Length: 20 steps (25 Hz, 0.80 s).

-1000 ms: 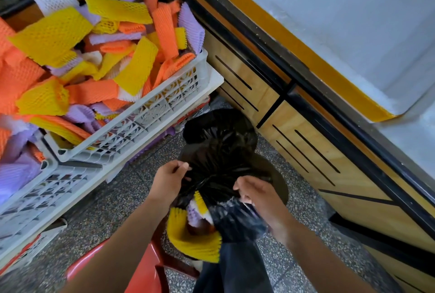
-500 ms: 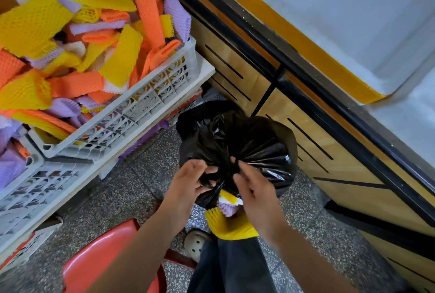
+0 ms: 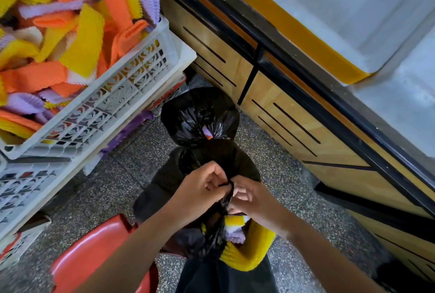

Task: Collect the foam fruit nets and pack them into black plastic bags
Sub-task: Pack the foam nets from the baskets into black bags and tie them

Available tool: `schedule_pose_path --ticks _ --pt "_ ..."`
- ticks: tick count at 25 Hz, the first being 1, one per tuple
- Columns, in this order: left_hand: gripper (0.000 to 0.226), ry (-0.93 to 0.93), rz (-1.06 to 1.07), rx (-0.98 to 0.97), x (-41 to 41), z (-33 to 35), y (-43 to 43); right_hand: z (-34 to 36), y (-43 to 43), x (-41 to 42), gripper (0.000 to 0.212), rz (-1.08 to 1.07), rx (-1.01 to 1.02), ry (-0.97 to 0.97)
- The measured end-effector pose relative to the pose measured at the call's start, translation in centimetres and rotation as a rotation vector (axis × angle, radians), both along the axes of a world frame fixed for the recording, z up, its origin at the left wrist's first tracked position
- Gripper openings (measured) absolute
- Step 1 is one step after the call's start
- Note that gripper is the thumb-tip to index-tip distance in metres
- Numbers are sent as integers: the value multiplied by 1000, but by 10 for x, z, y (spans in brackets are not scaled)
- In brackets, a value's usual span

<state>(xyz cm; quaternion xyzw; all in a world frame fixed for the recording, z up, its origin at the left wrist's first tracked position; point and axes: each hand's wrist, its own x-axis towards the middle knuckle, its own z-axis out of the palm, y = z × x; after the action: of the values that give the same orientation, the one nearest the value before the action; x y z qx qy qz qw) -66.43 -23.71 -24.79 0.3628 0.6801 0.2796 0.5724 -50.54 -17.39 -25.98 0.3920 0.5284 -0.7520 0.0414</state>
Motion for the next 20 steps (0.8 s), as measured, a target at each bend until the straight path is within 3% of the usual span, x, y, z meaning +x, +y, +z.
schedule_pose_path --ticks 1,2,7,10,12,15,17,20 --pt "16 48 -26 12 0 -3 0 -1 3 6 3 -2 26 -31" --pt "16 105 -48 20 0 -6 0 -4 6 12 10 -9 97 -65" --pt "10 365 -101 -14 11 -38 7 -6 12 30 25 189 628 -63" --pt "12 377 -97 7 34 -55 20 -19 18 36 23 84 623 -227" --pt "13 290 -15 10 55 -54 36 -25 29 34 30 5 572 -362" --pt "11 179 50 71 76 -44 62 -30 51 32 35 20 574 -390" --pt "9 214 -39 188 75 -43 71 -30 63 35 30 -10 570 -377" --pt "9 458 -369 312 57 -49 74 -34 71 55 31 140 728 -416"
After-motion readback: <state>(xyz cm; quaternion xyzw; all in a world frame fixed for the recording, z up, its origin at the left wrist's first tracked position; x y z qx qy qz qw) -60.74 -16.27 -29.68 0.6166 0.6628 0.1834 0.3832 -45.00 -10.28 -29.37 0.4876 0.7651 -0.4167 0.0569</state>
